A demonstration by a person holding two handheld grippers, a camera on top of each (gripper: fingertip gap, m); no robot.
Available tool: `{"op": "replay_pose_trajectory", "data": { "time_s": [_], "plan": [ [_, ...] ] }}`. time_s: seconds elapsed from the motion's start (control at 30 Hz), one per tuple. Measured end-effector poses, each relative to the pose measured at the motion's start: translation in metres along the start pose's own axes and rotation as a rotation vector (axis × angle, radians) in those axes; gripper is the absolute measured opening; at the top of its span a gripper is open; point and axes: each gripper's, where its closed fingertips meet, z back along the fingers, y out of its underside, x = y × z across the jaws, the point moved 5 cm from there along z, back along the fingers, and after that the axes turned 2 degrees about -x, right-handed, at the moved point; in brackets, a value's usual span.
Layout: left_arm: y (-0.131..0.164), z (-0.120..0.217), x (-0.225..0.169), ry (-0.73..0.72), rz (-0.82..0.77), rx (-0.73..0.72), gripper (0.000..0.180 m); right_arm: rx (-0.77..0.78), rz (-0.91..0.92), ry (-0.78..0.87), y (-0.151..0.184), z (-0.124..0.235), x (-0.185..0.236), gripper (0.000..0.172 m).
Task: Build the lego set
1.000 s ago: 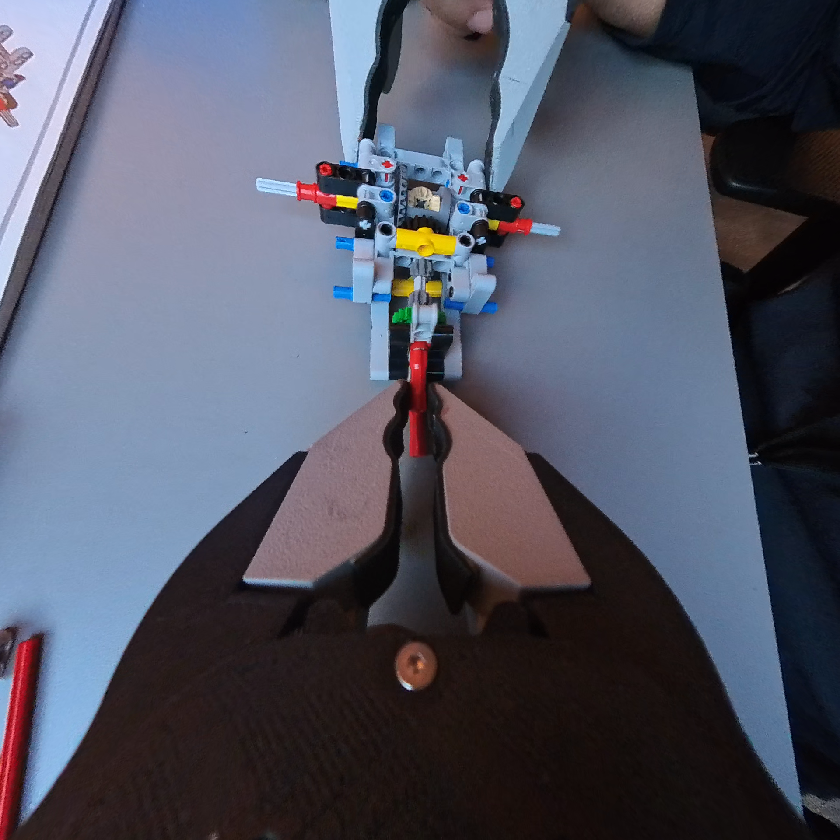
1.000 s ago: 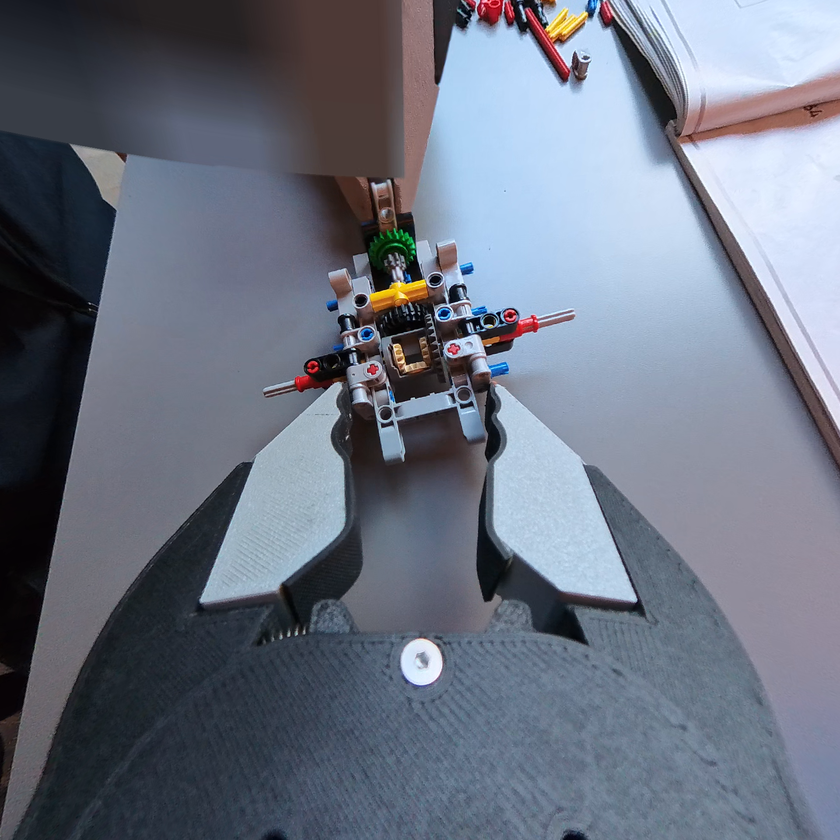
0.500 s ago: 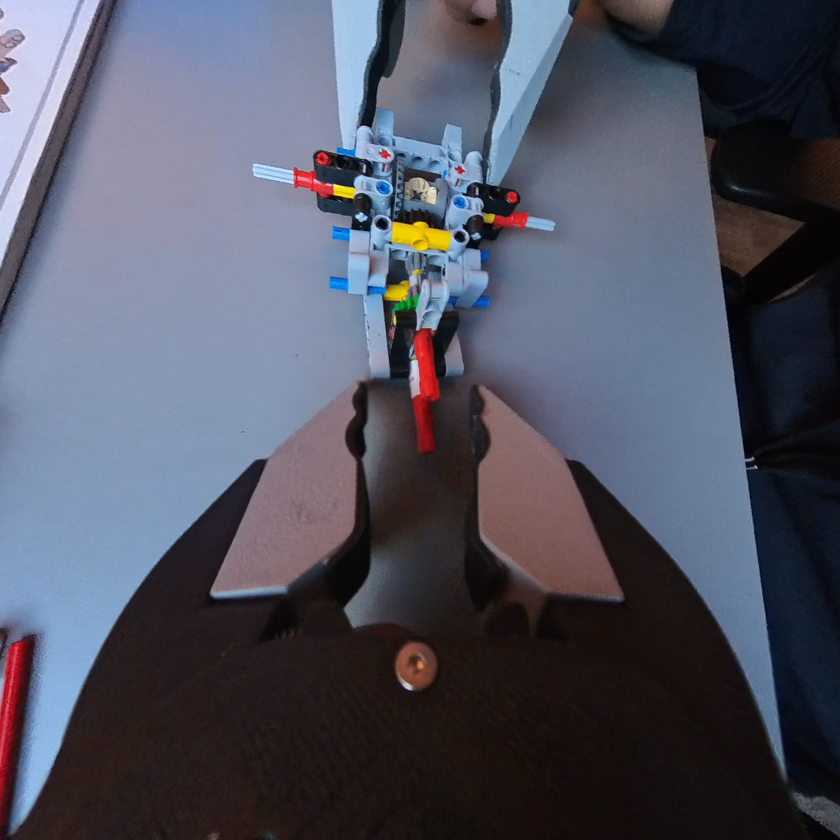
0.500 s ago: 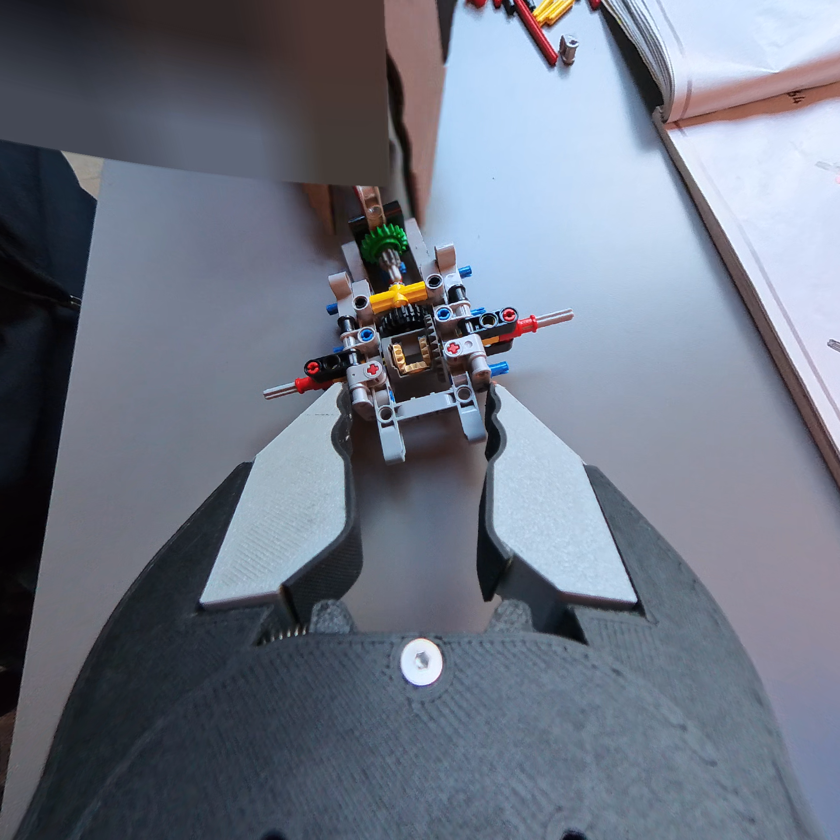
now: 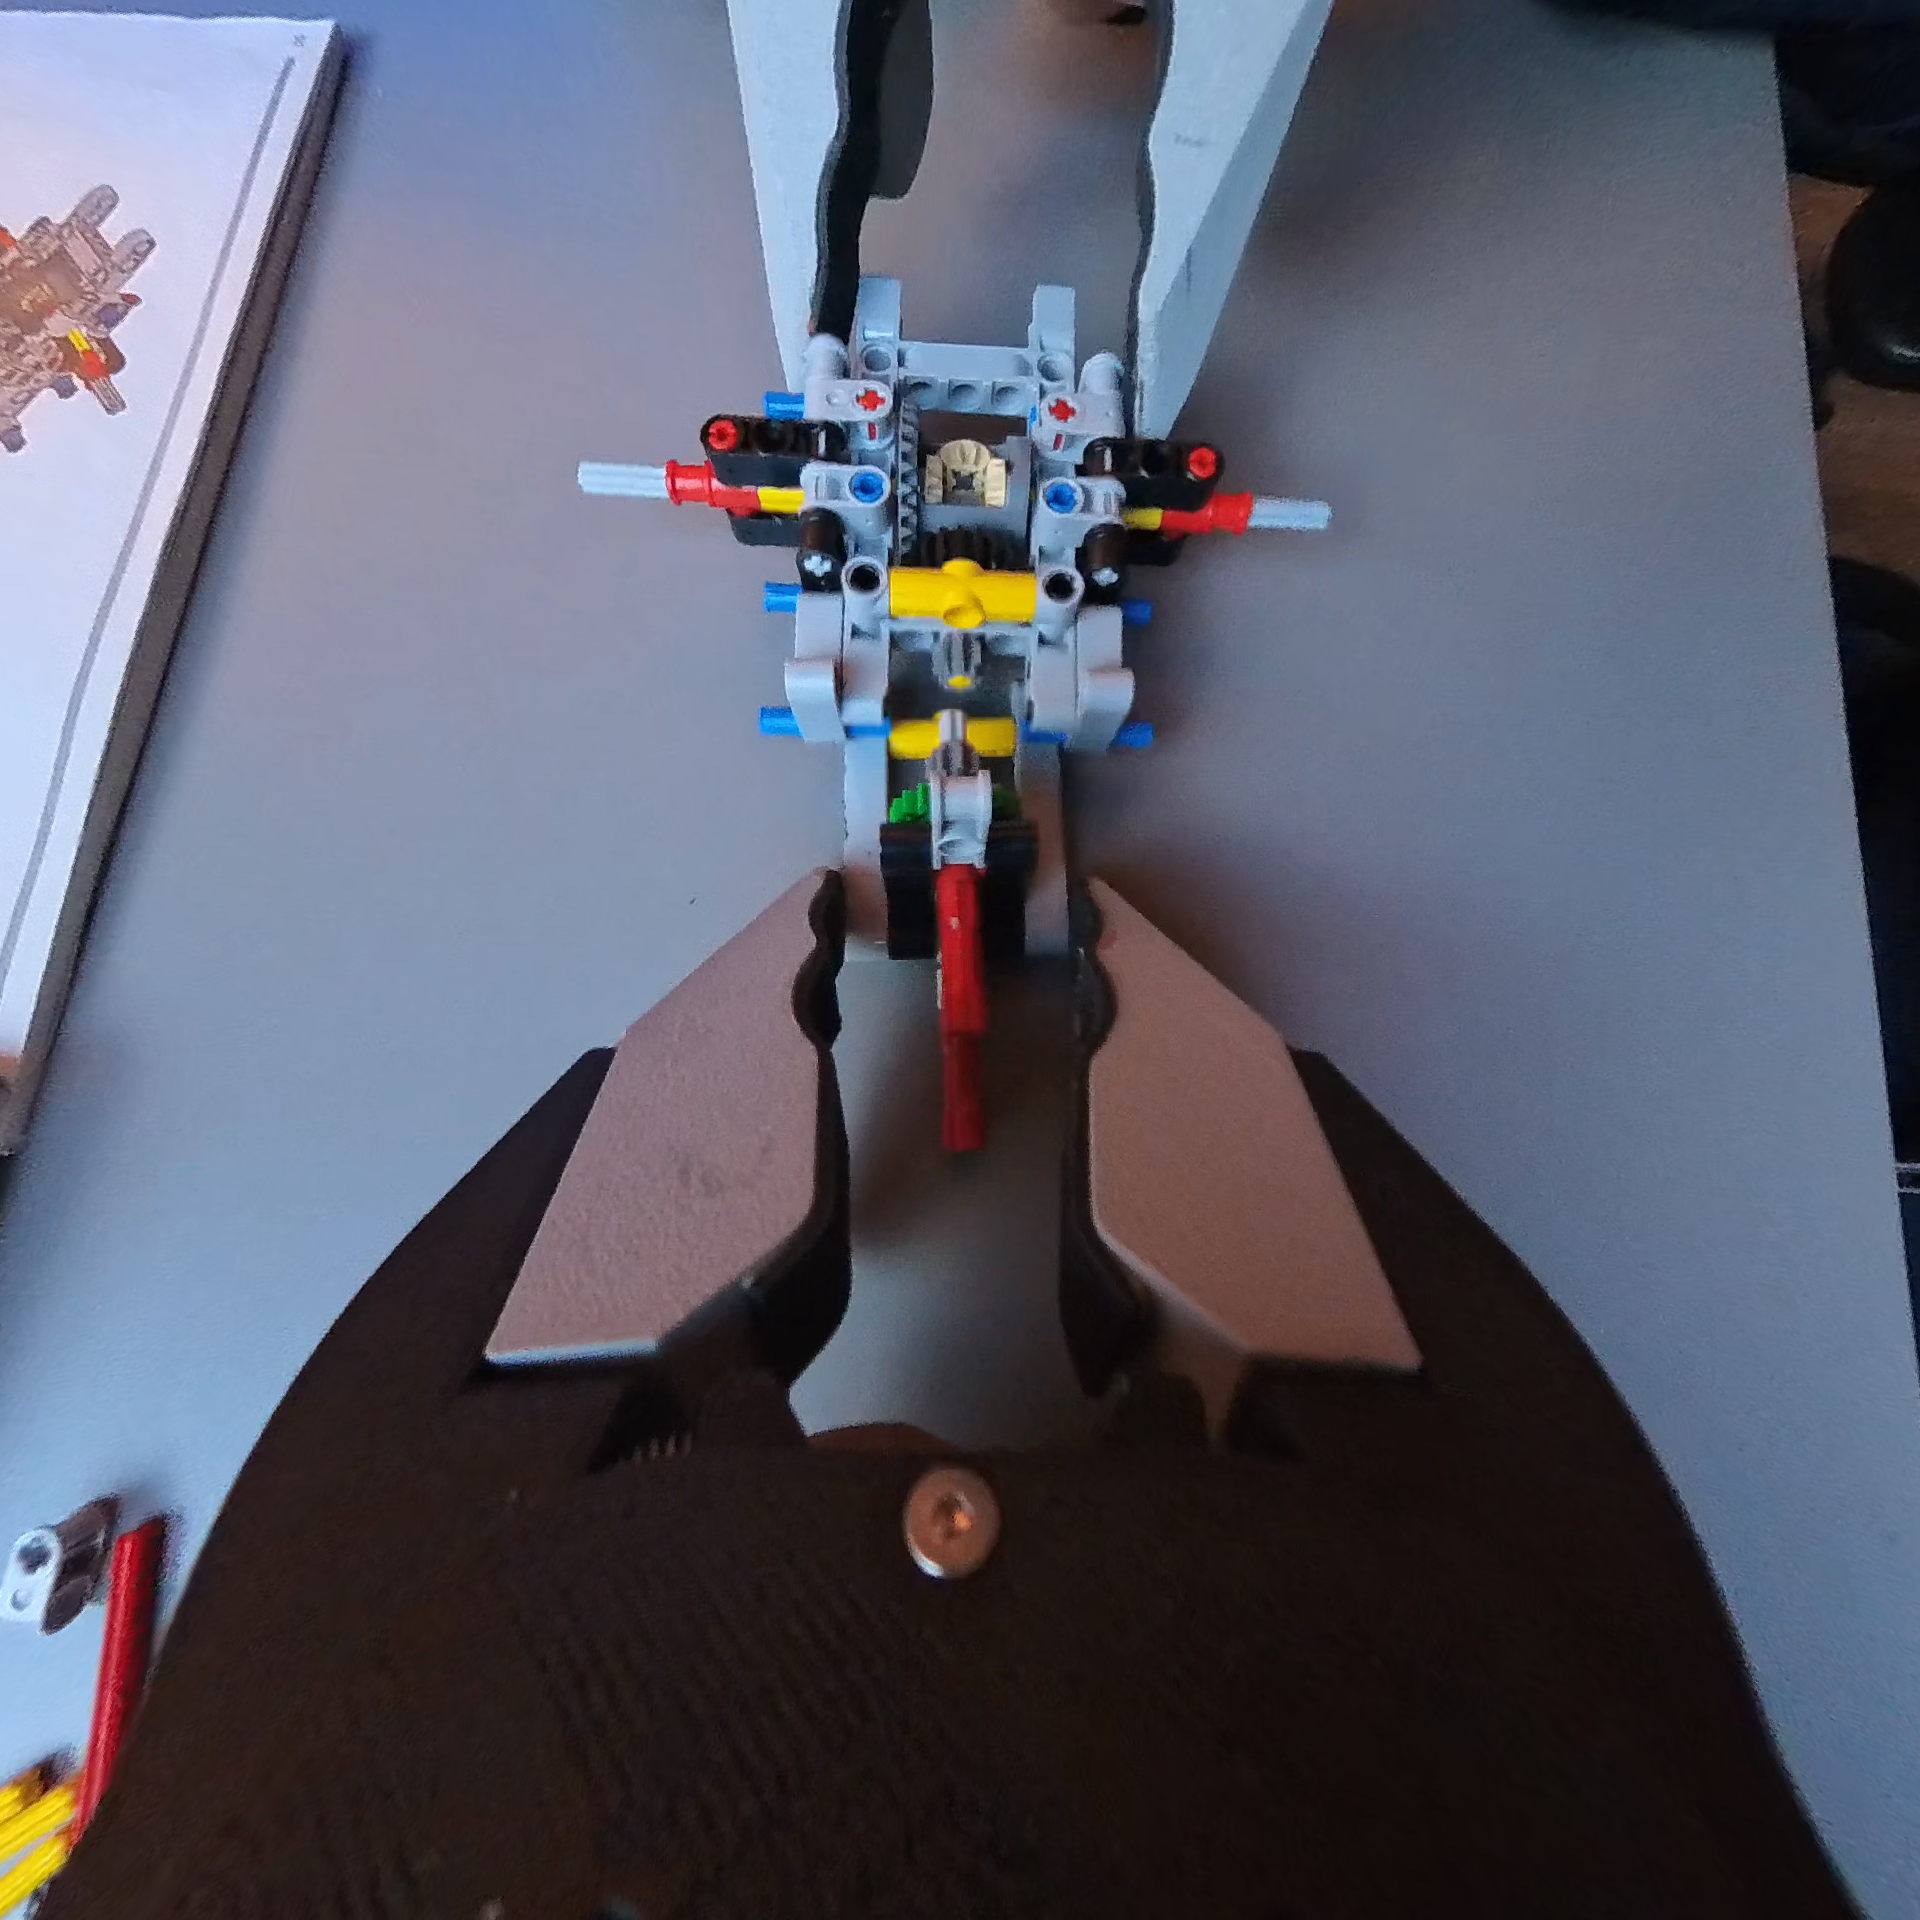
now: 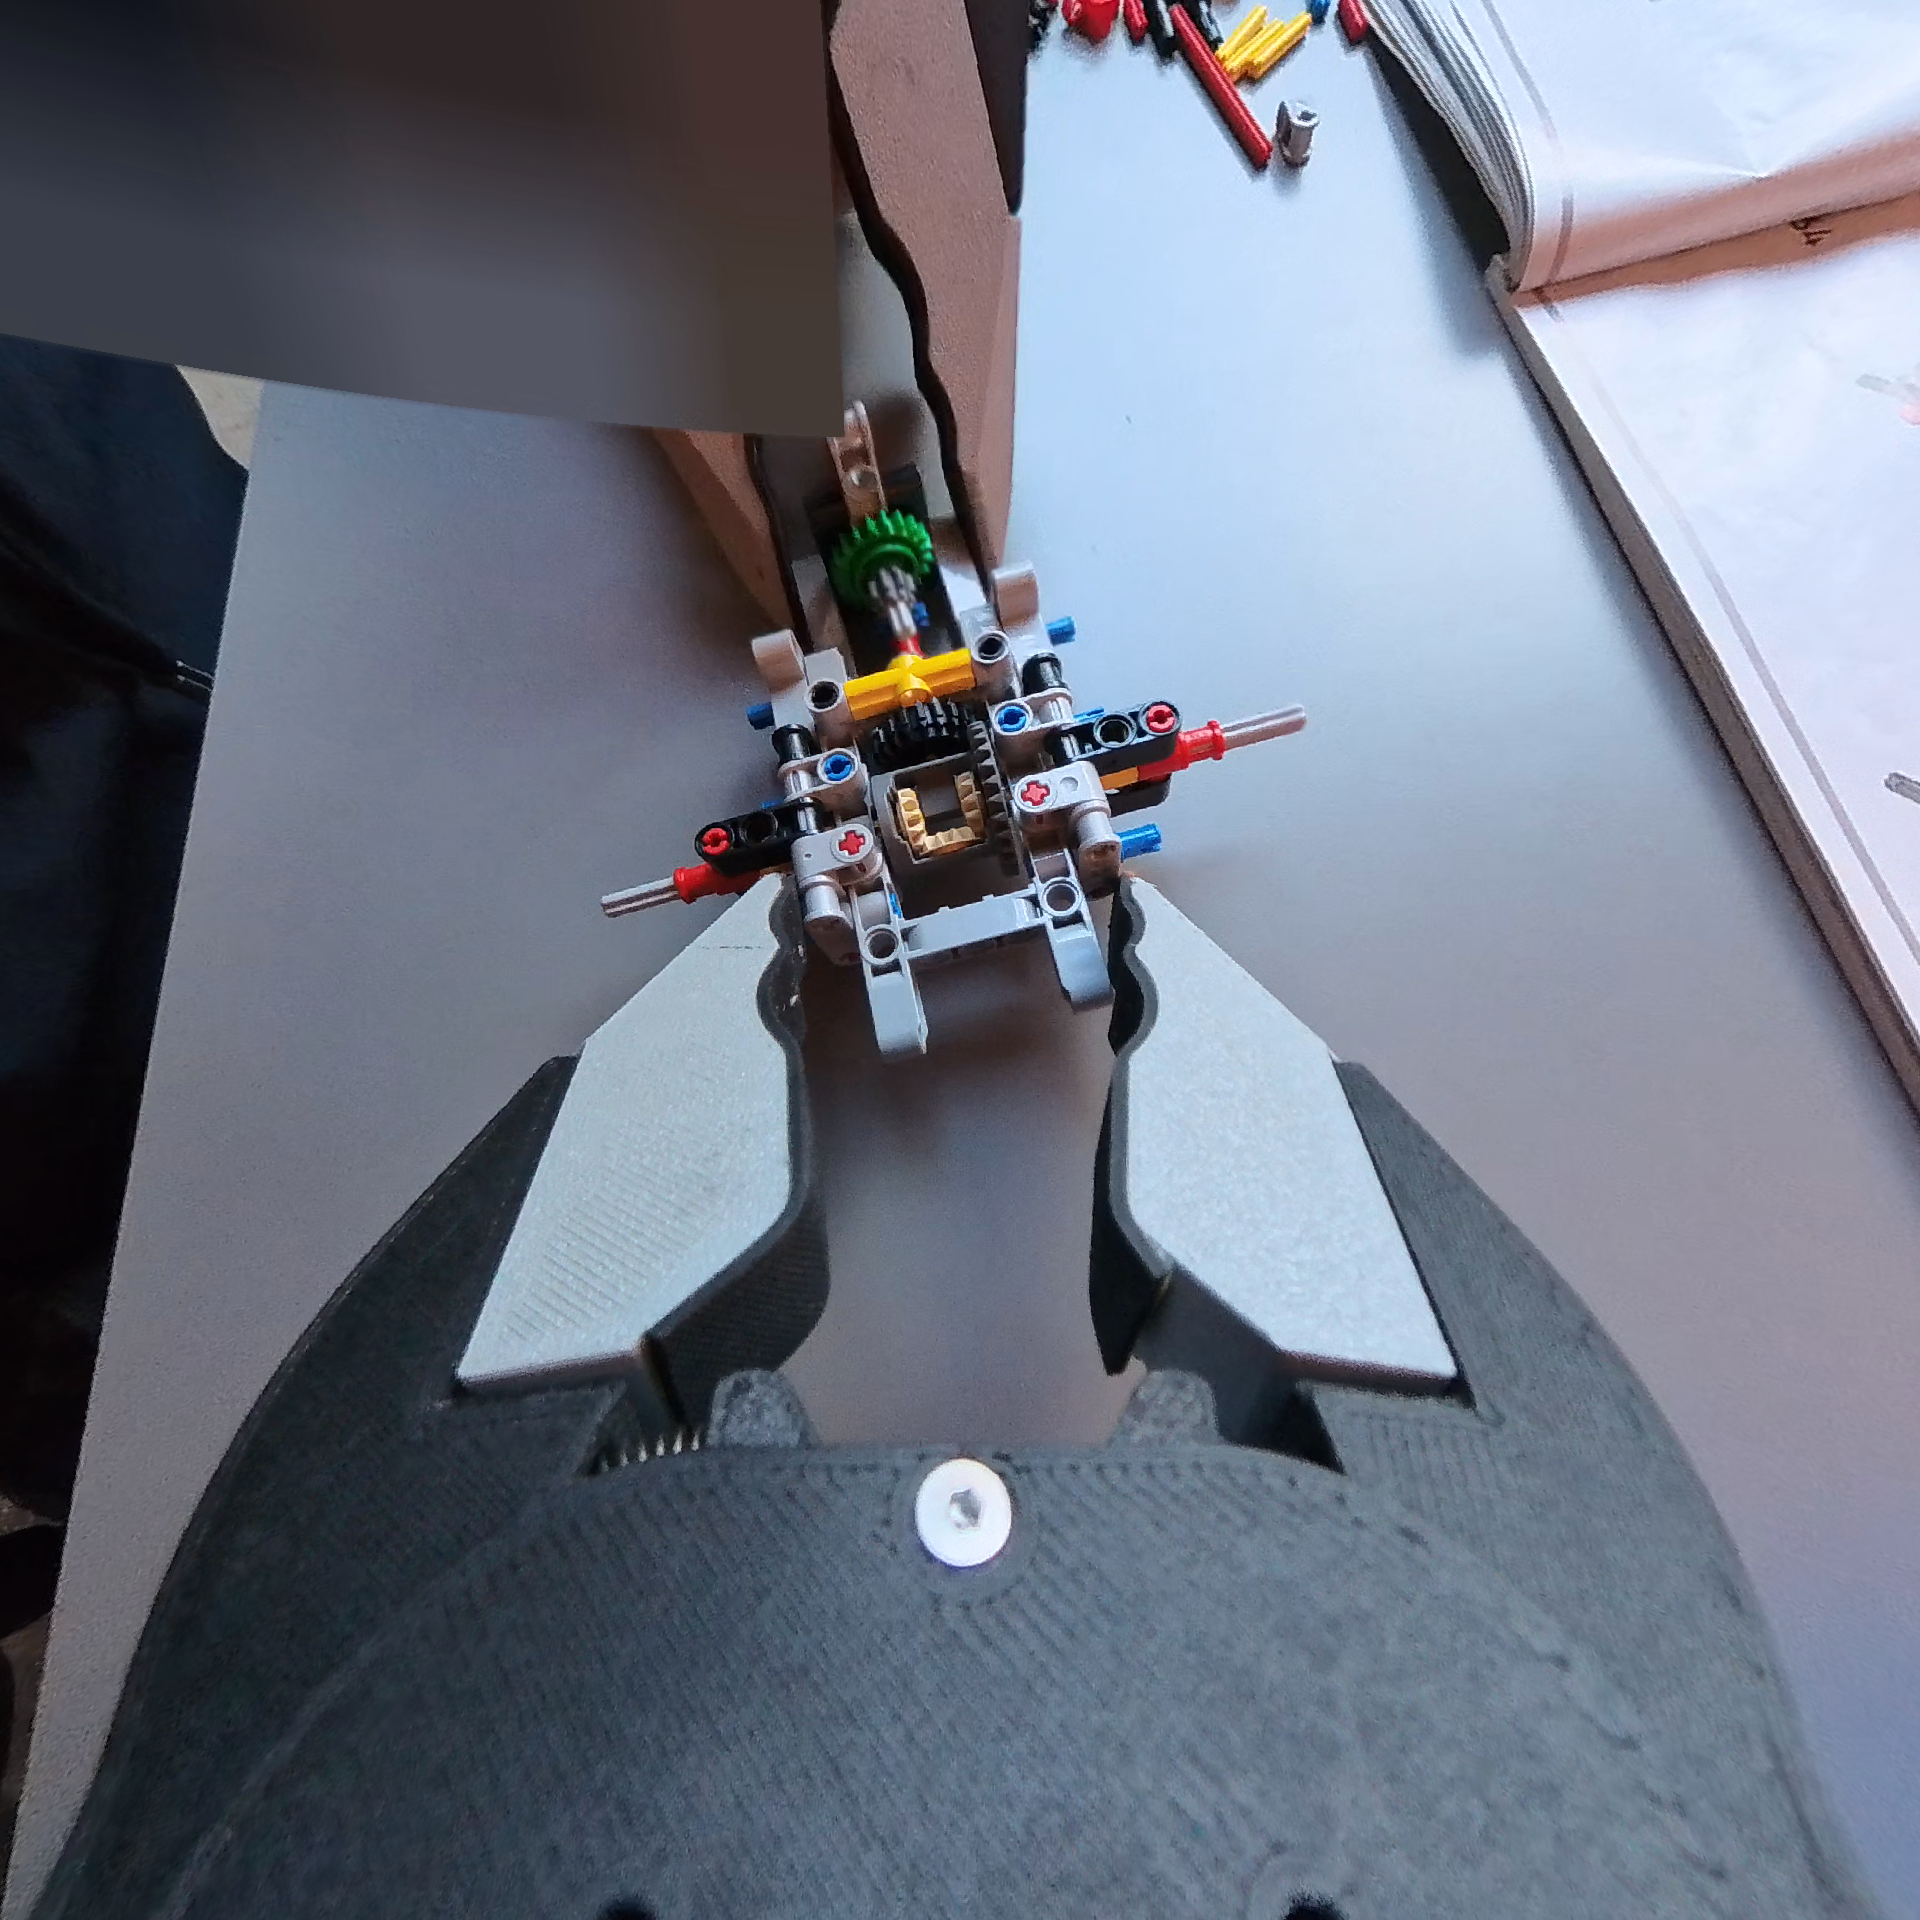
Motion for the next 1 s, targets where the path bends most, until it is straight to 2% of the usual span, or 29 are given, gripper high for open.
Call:
{"op": "replay_pose_trajectory", "data": {
  "time_s": [0.13,0.37,0.6,1.0],
  "plan": [
    [0.005,0.007,0.006,0.011,0.023,-0.004,0.039,-0.002,-0.014,0.017,0.004,0.006,-0.005,0.057],
    [-0.006,0.02,0.009,0.063,0.084,-0.119,0.039,0.03,-0.019,0.006,0.01,0.001,-0.004,0.057],
    [-0.008,0.012,-0.002,0.062,0.027,-0.076,0.039,0.028,-0.01,-0.012,0.007,-0.003,-0.001,0.057],
    [-0.008,0.018,-0.001,0.059,0.02,-0.043,0.039,0.033,0.032,0.011,0.003,-0.006,0.001,0.057]
  ]
}}
